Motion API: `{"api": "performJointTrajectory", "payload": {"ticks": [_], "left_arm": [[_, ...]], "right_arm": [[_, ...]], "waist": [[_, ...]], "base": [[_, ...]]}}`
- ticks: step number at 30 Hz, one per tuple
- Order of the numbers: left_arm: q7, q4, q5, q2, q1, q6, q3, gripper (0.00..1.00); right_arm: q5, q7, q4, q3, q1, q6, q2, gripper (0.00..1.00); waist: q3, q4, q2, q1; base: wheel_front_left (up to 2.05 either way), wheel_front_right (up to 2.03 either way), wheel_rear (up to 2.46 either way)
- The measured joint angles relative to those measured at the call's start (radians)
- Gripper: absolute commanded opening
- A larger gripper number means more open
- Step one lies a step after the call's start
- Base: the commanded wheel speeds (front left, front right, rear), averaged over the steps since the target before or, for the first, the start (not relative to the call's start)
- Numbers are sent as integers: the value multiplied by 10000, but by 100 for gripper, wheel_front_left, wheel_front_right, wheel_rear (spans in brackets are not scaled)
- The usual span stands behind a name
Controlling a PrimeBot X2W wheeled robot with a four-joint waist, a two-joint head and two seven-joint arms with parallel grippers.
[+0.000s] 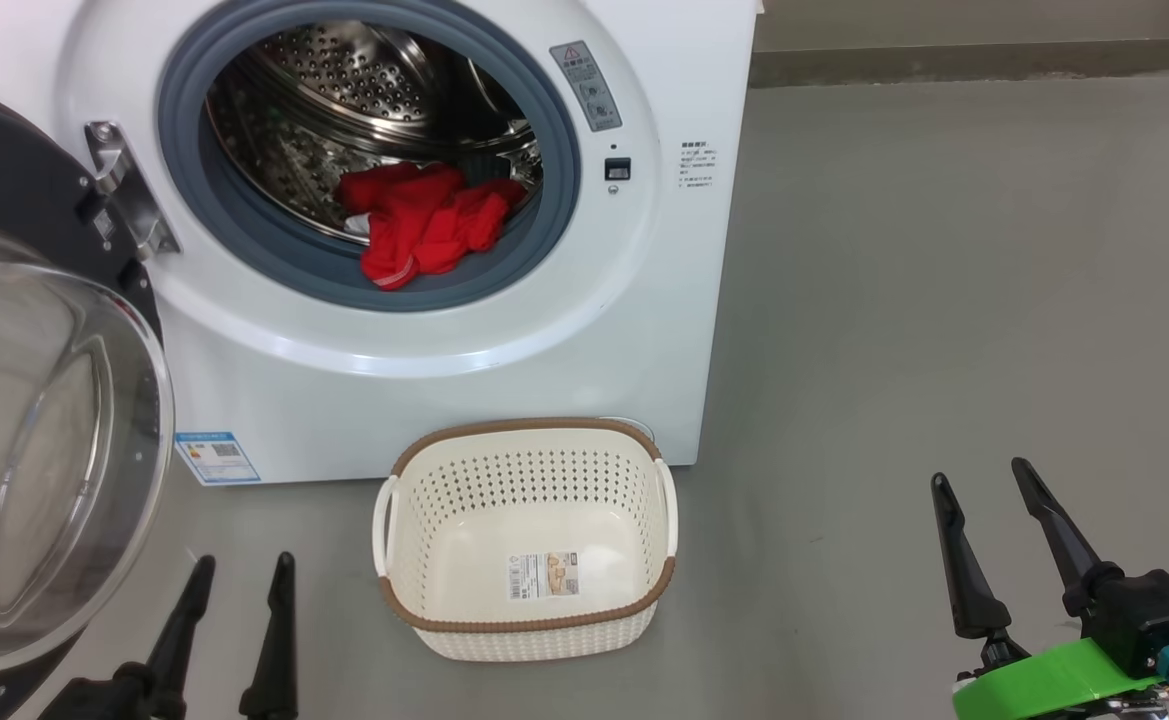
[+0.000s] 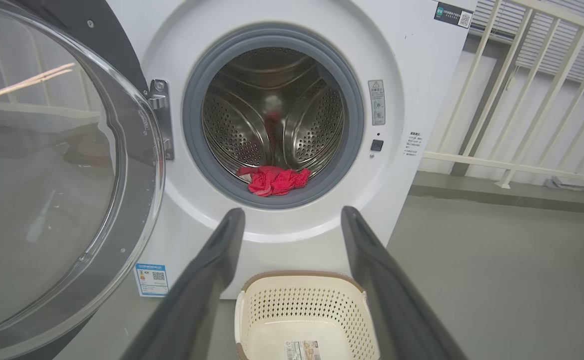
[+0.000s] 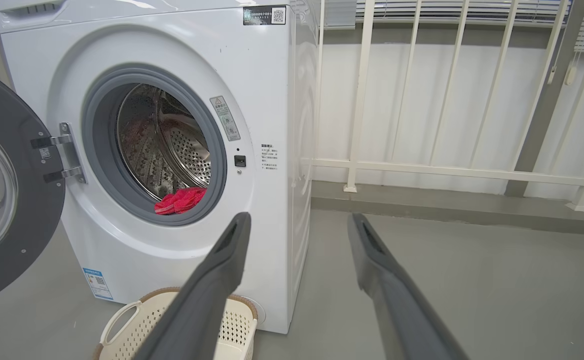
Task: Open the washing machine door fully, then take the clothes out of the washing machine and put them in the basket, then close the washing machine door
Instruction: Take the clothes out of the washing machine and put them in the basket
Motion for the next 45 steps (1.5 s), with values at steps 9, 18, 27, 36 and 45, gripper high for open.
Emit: {"api": "performJointTrajectory", "payload": {"ticks": [9,18,27,36,45], "left_arm": [[104,113,251,98,5,345,-138,100],[6,-182,-13,21,15,345,-121,100],[-75,-366,-67,21,48,341,-96,100],[-73,-366,-67,27,46,353,-159,100],[-73,-366,-96,61,29,422,-176,100]], "right_arm": [[0,0,-17,-36,11,-2,2,100],[-2,0,-17,-40,22,0,4,100],[2,0,-13,-48,21,0,8,100],[13,0,10,21,14,0,8,100],[13,0,0,27,-21,0,8,100]], "waist": [[6,42,0,0],[4,109,0,0],[71,139,0,0],[245,133,0,0],[445,192,0,-1]], "base": [[56,-56,0],[170,-169,-1],[111,-111,0],[12,-12,0],[0,0,0]]}}
